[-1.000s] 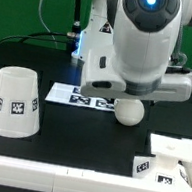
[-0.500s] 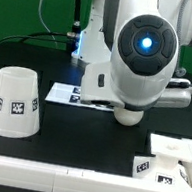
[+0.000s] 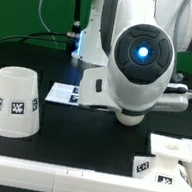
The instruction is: Assemble lamp
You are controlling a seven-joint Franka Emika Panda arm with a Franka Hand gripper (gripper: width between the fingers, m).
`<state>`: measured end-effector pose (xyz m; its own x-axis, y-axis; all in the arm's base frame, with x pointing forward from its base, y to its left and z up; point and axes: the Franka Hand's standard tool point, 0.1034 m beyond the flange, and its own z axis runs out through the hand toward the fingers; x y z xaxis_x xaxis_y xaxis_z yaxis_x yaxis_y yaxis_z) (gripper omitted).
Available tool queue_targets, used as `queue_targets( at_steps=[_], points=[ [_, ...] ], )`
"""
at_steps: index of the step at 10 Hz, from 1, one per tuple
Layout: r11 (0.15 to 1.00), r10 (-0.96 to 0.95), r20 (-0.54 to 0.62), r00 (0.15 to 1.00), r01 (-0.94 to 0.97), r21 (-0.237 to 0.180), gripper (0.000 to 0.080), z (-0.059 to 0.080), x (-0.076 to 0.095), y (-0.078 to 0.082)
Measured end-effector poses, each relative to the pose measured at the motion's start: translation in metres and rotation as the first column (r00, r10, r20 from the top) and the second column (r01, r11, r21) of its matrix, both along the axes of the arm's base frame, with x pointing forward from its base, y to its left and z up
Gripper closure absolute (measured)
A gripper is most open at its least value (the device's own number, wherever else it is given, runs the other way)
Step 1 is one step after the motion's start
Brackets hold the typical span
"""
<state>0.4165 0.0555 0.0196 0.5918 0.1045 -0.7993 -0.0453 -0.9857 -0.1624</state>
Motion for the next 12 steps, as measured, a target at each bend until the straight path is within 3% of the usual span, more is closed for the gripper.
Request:
queue_targets(
  at_steps=[6,7,10,11,12],
  points=[
    [1.000,0.001,0.001,1.000,-0.001,0.001,0.0235,0.001,0.000,0.001],
    [1.000,0.005,0.013,1.000,-0.005,0.003,0.0235,0.007,0.004,0.004],
    [1.000,0.014,0.108,0.994,-0.016,0.013,0.0233,0.065,0.023,0.018],
    [1.000,0.021,0.203,0.979,-0.024,0.011,0.0233,0.085,0.035,0.025],
    [1.000,0.026,0.260,0.965,-0.029,0.010,0.0233,0.093,0.036,0.029]
  ],
)
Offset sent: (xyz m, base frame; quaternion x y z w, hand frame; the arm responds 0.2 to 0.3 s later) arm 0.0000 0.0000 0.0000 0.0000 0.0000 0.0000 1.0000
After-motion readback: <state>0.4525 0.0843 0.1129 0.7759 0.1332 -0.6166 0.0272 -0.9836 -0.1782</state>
